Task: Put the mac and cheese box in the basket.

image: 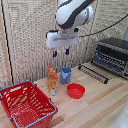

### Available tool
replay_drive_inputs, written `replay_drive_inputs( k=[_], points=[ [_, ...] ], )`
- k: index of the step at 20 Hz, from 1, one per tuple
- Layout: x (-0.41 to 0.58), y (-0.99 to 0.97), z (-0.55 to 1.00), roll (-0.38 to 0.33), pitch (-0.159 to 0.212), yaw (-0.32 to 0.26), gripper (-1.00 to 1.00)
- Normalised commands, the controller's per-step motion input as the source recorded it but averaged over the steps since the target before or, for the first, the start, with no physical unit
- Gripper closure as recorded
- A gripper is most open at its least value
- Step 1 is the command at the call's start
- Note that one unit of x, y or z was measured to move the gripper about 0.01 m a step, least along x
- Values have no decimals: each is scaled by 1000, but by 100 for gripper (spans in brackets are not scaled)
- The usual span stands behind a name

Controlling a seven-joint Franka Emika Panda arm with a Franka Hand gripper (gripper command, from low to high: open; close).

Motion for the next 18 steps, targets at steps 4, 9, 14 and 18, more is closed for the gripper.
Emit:
replay_drive_inputs(
  k=[4,9,14,18],
  points=[
    [224,570,-130,-83,-1,-59,-100],
    [127,601,-169,-80,-2,-76,-100],
    [103,249,-167,-34,-5,-36,-100],
    [191,0,-306,0,-21,4,-100]
  ],
)
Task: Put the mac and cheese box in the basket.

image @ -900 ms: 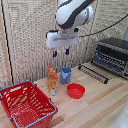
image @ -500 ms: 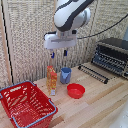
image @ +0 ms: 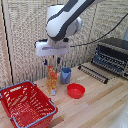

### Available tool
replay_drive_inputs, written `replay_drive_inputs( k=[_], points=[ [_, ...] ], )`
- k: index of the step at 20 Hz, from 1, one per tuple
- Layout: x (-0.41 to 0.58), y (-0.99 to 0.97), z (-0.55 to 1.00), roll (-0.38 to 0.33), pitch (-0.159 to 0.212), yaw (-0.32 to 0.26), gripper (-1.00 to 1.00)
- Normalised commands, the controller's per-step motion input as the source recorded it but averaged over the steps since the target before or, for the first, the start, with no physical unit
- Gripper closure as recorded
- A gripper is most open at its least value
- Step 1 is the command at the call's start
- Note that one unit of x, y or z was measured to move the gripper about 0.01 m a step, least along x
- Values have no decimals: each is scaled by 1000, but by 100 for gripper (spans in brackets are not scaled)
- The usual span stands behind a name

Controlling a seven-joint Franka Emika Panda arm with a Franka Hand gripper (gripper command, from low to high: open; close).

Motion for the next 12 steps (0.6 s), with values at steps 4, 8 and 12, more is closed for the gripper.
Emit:
replay_drive_inputs(
  k=[4,8,12],
  points=[
    [144,0,-361,0,-43,27,-100],
    [37,0,-424,0,-47,44,-100],
    [36,0,-376,0,-28,60,-100]
  ],
)
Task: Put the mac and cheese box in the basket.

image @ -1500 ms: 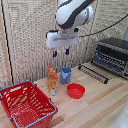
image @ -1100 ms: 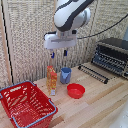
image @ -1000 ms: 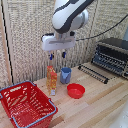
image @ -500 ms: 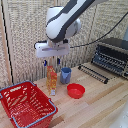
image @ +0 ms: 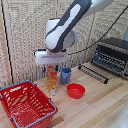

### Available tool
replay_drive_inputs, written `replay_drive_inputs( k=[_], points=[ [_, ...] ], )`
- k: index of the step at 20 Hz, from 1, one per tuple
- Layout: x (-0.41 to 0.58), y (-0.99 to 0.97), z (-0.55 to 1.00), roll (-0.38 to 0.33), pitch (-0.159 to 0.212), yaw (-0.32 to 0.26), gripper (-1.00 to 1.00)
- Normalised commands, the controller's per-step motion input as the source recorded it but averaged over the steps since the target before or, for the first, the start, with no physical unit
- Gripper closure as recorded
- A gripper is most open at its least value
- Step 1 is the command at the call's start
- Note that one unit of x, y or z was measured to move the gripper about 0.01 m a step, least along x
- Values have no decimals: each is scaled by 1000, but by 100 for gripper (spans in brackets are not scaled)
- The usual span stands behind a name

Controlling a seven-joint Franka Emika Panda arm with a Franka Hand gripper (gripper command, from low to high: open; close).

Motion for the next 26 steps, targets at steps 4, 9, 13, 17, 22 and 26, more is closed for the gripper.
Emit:
replay_drive_inputs(
  k=[4,9,13,17,22,26],
  points=[
    [129,0,-146,0,0,81,100],
    [0,0,0,0,0,0,100],
    [0,0,0,0,0,0,100],
    [0,0,0,0,0,-1,100],
    [37,0,209,0,3,-8,100],
    [203,0,869,0,6,29,100]
  ],
)
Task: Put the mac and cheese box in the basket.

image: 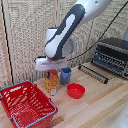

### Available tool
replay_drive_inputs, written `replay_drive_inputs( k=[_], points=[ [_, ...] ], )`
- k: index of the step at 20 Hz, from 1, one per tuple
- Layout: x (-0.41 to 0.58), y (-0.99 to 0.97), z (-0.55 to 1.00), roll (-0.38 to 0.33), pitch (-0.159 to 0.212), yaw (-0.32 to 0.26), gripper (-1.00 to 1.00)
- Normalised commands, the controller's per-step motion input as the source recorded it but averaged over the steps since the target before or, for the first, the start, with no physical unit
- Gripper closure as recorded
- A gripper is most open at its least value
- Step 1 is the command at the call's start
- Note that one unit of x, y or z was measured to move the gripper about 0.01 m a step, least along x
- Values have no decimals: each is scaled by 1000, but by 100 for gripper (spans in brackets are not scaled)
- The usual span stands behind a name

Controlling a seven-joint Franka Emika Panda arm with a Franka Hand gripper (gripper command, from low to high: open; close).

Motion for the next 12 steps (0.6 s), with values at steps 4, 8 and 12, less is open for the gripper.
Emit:
replay_drive_inputs(
  k=[4,8,12],
  points=[
    [91,25,1000,0,0,2,100],
    [136,268,947,0,22,25,100],
    [20,631,803,0,22,55,100]
  ],
)
